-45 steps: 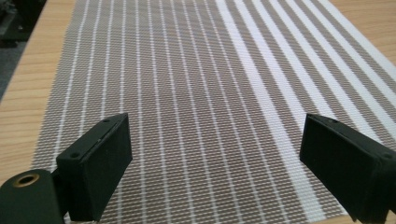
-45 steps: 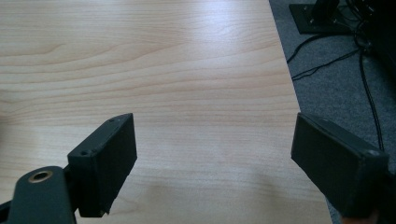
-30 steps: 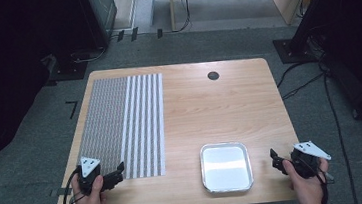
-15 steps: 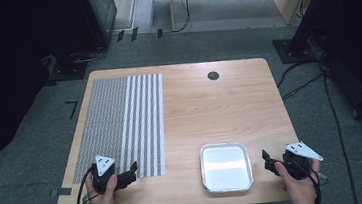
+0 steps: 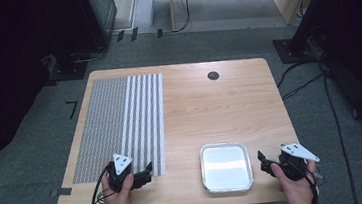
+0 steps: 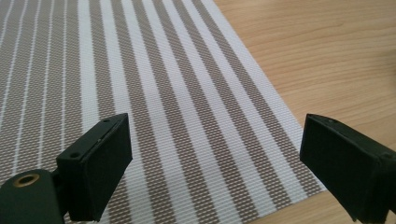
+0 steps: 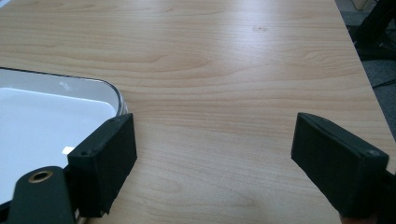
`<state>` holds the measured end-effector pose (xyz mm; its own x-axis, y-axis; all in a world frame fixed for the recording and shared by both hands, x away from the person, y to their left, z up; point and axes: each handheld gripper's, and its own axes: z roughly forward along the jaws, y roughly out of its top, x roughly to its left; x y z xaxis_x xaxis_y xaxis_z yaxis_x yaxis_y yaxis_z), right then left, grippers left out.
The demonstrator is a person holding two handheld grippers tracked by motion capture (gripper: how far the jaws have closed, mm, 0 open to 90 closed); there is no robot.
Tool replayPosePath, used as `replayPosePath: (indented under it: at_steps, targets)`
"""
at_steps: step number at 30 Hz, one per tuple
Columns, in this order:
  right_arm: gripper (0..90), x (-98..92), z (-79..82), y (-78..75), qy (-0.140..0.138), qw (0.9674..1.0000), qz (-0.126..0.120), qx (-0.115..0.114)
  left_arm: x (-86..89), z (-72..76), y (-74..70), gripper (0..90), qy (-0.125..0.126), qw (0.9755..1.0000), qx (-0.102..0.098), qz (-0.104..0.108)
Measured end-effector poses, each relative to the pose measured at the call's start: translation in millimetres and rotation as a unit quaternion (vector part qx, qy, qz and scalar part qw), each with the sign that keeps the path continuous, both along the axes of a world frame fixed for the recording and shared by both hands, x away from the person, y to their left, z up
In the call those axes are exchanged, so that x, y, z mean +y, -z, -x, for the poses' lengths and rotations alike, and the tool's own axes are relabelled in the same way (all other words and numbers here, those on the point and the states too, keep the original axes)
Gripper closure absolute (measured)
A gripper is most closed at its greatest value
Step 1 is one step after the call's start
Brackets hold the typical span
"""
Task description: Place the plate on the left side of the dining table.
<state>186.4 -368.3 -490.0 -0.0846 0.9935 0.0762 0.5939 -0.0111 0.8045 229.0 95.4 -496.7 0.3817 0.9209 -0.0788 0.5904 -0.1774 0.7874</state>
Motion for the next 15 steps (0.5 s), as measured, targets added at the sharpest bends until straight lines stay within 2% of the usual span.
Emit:
replayPosePath:
  at_steps: [4, 10, 15]
  targets:
    - [14.3, 1.7, -0.5, 0.1, -0.003, 1.0, -0.002, 0.0, -9.1, -0.5, -0.7, 9.2, 0.006, 0.9999, 0.004, 0.014]
    - [14.3, 4.9, -1.1, 0.8, -0.007, 1.0, 0.003, 0.001, -25.2, -1.2, -2.4, 9.2, 0.021, 0.9997, 0.001, 0.013]
    - [14.4, 6.5, -1.5, 0.4, -0.007, 1.0, -0.002, -0.002, -36.6, -2.1, -4.2, 9.2, 0.033, 0.9993, -0.001, 0.014]
